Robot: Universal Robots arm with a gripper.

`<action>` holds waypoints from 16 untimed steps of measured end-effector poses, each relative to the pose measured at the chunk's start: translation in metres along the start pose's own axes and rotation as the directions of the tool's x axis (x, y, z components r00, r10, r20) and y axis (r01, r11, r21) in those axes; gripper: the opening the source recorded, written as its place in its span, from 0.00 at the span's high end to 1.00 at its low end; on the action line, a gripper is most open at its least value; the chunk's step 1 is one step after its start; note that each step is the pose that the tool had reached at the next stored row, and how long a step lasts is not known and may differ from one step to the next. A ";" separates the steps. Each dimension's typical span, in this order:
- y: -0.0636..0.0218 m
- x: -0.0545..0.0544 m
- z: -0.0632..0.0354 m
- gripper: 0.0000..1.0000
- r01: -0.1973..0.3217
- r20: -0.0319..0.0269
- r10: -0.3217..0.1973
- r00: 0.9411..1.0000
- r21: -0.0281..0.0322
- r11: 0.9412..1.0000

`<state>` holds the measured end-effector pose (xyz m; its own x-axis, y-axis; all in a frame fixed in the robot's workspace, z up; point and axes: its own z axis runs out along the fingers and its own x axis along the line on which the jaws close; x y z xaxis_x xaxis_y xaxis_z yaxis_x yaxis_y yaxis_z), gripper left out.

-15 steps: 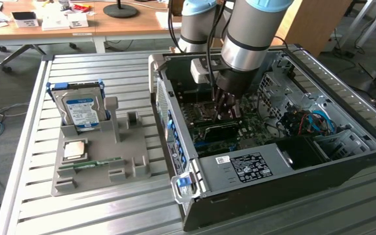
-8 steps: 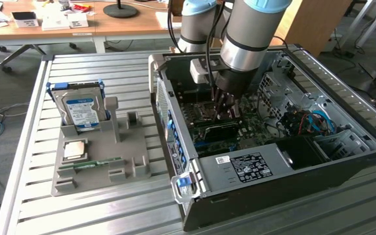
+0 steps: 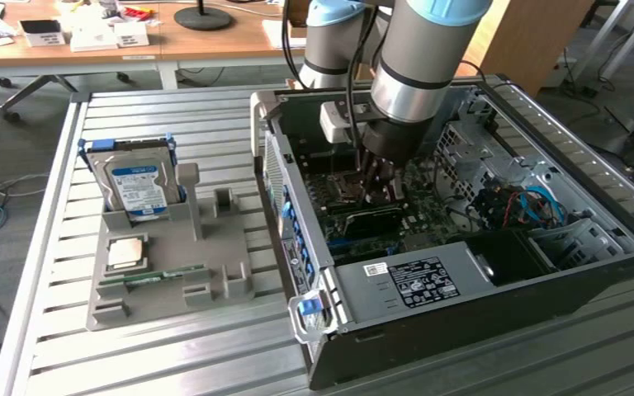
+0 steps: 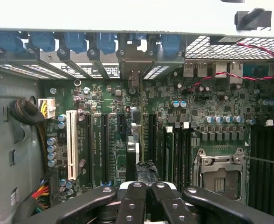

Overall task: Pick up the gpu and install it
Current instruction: 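Press down on the gpu until it lock into place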

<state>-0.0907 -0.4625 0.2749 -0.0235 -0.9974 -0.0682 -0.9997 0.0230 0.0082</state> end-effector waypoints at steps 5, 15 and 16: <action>0.0000 0.000 0.0012 0.89 0.000 0.001 0.000 1.000 0.000 1.000; 0.0000 0.001 0.0039 0.89 0.000 0.000 0.000 1.000 0.000 1.000; 0.0000 0.001 0.0041 0.89 0.000 0.000 0.000 1.000 0.000 1.000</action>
<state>-0.0908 -0.4629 0.2708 -0.0236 -0.9974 -0.0681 -0.9997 0.0231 0.0080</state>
